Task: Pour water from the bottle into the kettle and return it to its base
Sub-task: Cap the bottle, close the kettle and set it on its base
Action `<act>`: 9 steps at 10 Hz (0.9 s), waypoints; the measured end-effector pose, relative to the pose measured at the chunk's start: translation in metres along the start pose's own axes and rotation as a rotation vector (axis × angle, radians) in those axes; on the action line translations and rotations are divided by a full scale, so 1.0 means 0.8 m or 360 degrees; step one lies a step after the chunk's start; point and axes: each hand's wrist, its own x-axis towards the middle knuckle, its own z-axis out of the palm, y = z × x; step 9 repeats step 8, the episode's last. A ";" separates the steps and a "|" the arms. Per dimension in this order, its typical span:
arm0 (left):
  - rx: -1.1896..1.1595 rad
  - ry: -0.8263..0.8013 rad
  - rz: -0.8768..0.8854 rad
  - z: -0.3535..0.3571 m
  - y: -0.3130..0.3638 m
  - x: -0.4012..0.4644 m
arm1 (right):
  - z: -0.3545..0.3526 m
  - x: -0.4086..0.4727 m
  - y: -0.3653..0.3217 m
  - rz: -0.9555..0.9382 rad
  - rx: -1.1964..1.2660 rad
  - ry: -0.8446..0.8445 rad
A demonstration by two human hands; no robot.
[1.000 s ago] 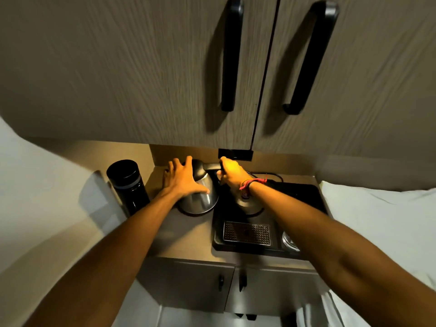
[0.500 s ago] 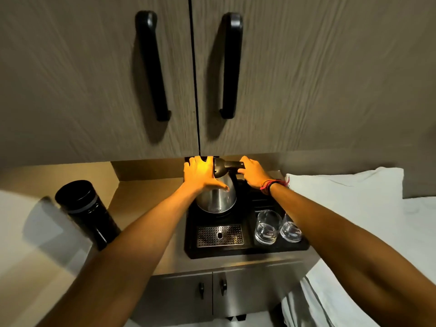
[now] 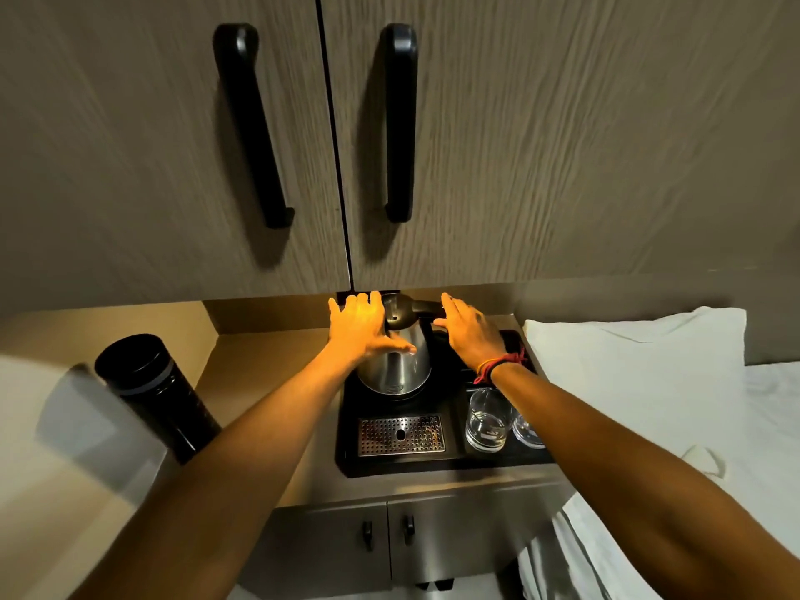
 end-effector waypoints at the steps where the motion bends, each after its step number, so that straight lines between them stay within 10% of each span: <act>1: -0.0006 0.0027 0.0009 0.000 -0.005 -0.008 | 0.006 -0.004 -0.001 -0.0012 -0.0197 -0.0003; 9: 0.0282 0.0252 0.0053 -0.080 0.032 -0.124 | -0.073 -0.099 -0.074 -0.0114 -0.0370 0.0127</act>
